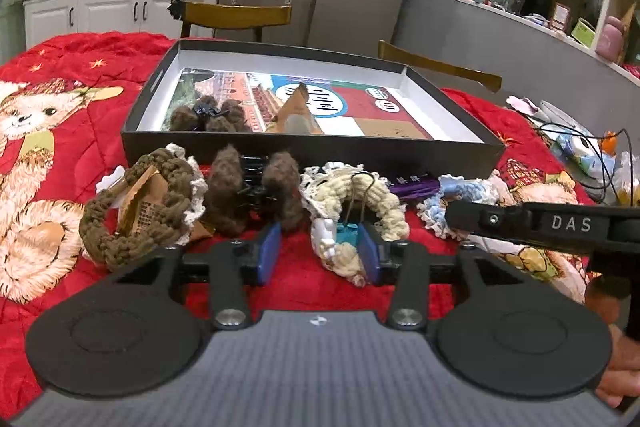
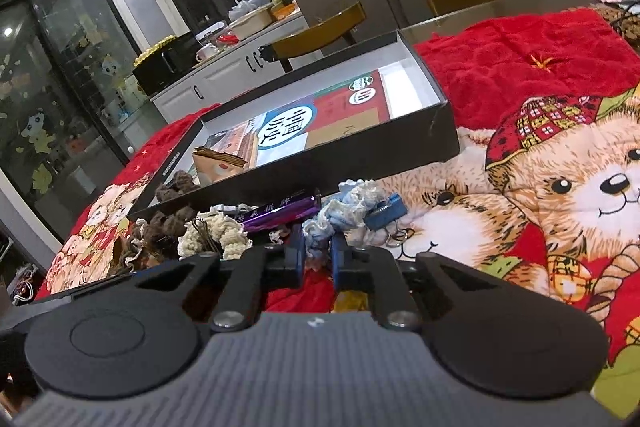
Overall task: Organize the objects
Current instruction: 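Grasp the cream beaded scrunchie with the left tool while the right tool grasps the light blue scrunchie, then lift both scrunchies and carry them over the open black box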
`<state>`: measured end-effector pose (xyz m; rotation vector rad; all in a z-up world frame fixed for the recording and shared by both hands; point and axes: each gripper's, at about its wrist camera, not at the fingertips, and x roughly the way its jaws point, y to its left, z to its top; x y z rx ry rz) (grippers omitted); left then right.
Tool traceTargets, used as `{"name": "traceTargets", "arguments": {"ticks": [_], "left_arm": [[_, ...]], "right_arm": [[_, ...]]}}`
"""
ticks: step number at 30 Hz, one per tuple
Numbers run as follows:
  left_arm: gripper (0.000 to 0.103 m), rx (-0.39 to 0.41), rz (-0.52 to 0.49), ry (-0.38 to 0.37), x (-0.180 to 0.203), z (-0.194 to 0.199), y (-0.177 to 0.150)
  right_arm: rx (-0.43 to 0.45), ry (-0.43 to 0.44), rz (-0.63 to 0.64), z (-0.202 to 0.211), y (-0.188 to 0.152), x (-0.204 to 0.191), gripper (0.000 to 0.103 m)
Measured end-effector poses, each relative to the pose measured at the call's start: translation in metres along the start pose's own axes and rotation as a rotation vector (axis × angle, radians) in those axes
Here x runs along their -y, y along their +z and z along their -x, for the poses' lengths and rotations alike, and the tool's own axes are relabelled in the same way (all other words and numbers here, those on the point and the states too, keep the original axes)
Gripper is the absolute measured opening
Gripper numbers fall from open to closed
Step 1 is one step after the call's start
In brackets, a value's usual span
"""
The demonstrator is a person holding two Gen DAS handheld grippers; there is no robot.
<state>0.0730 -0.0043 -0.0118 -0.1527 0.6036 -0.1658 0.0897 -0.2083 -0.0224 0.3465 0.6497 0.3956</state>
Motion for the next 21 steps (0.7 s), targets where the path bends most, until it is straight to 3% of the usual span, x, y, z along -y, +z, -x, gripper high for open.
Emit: {"name": "traceTargets", "arguments": {"ticks": [3,5,14,21], "left_arm": [[0.023,-0.002,-0.002,-0.018,0.000,0.000,0.000],[0.020,0.008,-0.008,-0.009,0.000,0.003,-0.001],[0.018,0.099,-0.023,0.028,0.001,0.022,-0.006],[0.018,0.195,-0.069,0.044,0.009,0.042,-0.010]], "right_arm": [[0.013,0.004,0.017,0.003,0.000,-0.002,0.014],[0.024,0.010,0.032,0.006,0.000,-0.004,0.013],[0.127,0.024,0.148,0.024,-0.002,-0.020,0.013],[0.155,0.040,0.151,0.028,0.000,-0.022,0.013]]}}
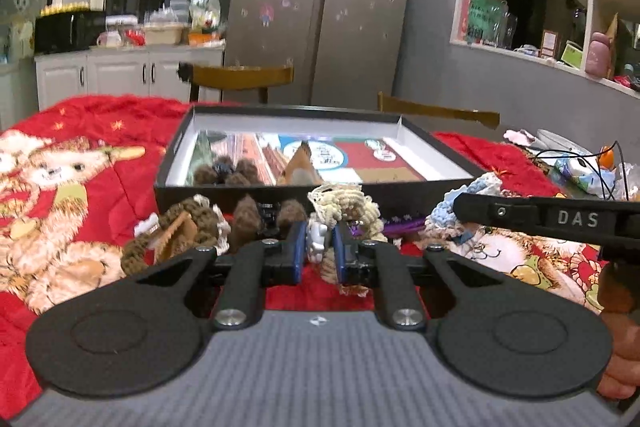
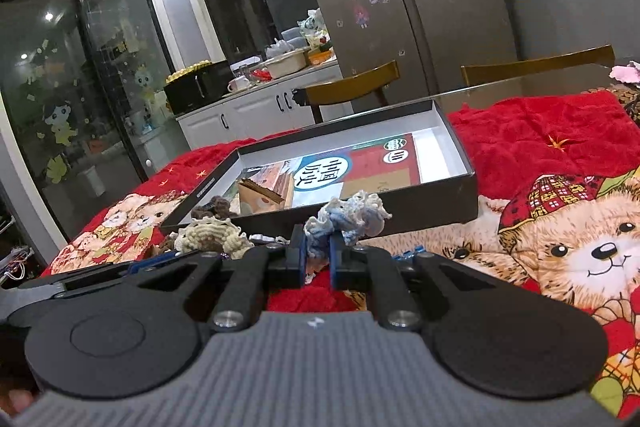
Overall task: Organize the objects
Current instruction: 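Lift both scrunchies and carry them over the open black box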
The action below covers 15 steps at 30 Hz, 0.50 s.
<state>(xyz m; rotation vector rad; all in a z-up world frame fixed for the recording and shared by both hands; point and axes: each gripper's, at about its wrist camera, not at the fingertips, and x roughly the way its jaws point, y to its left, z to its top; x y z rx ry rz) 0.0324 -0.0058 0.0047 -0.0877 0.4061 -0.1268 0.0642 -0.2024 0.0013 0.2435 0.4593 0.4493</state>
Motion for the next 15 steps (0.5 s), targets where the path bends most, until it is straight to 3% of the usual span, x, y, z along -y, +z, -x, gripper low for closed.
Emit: {"name": "traceTargets", "arguments": {"ticks": [15], "left_arm": [[0.018,0.025,-0.045,0.030,0.009,0.006,-0.001]], "right_arm": [[0.122,0.070,0.081,0.016,-0.001,-0.015,0.013]]}}
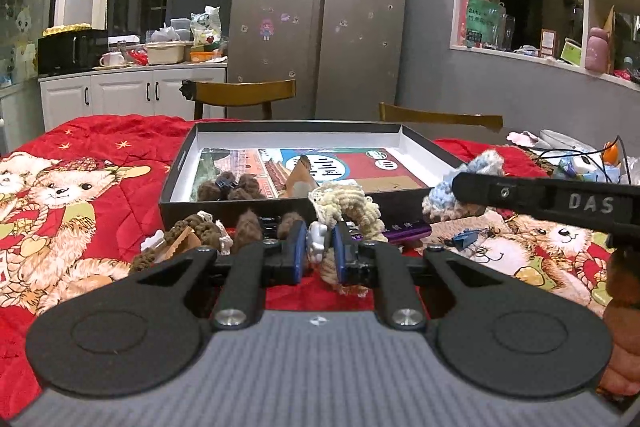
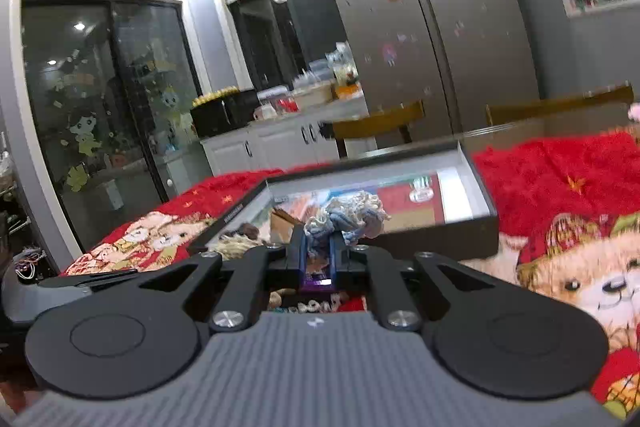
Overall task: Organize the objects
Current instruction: 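Lift both scrunchies and carry them over the open black box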
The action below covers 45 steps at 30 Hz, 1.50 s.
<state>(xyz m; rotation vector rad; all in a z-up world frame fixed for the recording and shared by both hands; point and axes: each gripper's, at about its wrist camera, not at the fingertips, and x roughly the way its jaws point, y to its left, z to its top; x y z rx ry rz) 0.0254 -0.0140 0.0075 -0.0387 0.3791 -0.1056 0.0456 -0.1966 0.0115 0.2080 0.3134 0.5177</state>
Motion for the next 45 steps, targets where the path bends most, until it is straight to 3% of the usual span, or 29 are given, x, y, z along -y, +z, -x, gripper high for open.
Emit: {"name": "traceTargets", "arguments": {"ticks": [8,17,25,32,38,45], "left_arm": [[0.018,0.028,-0.029,0.026,0.000,0.003,0.011],[0.018,0.098,-0.011,0.030,0.001,0.021,0.035],[0.018,0.146,0.049,-0.005,-0.007,0.022,0.083],[0.018,0.162,0.090,-0.023,-0.009,0.000,0.124],[0.018,0.101,0.137,-0.083,-0.012,-0.040,0.136],[0.018,0.019,0.092,-0.076,-0.010,-0.087,0.097]], "right_arm": [[0.044,0.019,0.047,0.006,0.006,-0.010,0.013],[0.024,0.030,-0.013,0.003,0.031,-0.012,0.013],[0.045,0.033,-0.086,-0.007,0.069,-0.008,0.013],[0.070,0.040,-0.141,-0.031,0.097,0.009,0.013],[0.065,0.021,-0.219,-0.054,0.080,0.035,0.013],[-0.011,-0.045,-0.215,-0.078,0.045,0.063,0.013]]}}
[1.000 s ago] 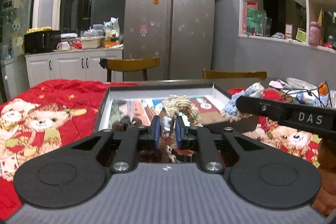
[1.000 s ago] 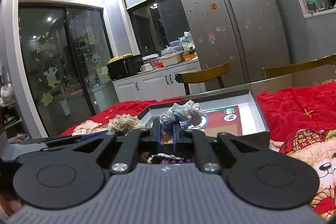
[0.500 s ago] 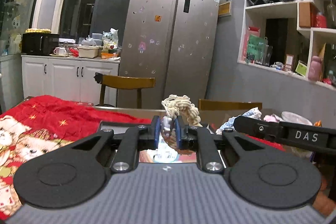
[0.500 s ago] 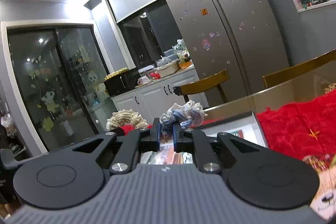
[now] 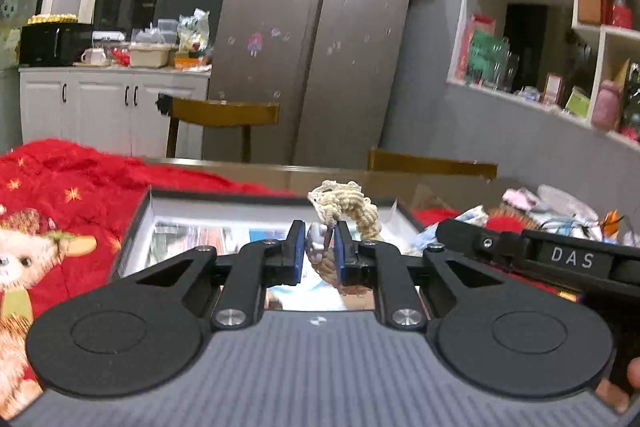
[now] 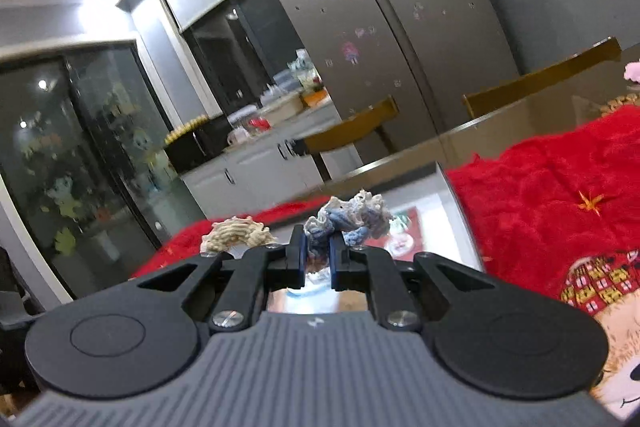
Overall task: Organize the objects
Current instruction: 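Lift both scrunchies and carry them over the open black box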
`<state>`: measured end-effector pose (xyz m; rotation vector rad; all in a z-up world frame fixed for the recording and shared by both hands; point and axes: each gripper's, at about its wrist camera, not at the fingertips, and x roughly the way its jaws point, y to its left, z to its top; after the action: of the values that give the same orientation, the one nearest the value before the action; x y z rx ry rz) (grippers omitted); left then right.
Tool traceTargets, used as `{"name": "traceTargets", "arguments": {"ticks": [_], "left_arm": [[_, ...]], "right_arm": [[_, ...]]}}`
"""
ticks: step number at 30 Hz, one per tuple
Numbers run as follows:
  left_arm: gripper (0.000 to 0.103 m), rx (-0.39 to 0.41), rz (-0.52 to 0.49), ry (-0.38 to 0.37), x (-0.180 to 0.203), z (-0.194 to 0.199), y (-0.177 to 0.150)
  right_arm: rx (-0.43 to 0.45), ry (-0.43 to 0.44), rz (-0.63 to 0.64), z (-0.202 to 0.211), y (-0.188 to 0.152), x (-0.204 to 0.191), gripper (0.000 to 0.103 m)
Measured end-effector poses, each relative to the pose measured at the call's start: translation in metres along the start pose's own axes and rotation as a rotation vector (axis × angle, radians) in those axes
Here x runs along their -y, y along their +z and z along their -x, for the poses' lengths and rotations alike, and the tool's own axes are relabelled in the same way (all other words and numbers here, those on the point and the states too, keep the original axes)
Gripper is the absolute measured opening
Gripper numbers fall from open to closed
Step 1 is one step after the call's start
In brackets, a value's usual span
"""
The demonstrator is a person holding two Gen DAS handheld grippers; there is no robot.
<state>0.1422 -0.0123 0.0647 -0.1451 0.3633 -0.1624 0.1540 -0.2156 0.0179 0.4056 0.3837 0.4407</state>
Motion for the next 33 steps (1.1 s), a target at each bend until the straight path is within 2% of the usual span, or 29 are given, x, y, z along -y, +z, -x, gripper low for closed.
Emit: {"name": "traceTargets", "arguments": {"ticks": [4,10,20,33], "left_arm": [[0.018,-0.030,-0.027,0.006,0.002,-0.014,-0.021],[0.018,-0.035,-0.081,0.012,0.010,-0.024,-0.039],[0.018,-0.056,-0.096,0.011,0.011,-0.033,-0.048],[0.018,-0.121,-0.049,-0.015,0.001,-0.049,-0.047]], "right_arm": [[-0.019,-0.033,0.007,-0.006,-0.011,0.006,0.013],[-0.050,-0.042,0.016,-0.014,-0.016,0.007,0.013],[-0.063,-0.074,0.040,-0.018,-0.019,0.007,0.013],[-0.071,-0.074,0.060,-0.020,-0.021,0.004,0.014]]}}
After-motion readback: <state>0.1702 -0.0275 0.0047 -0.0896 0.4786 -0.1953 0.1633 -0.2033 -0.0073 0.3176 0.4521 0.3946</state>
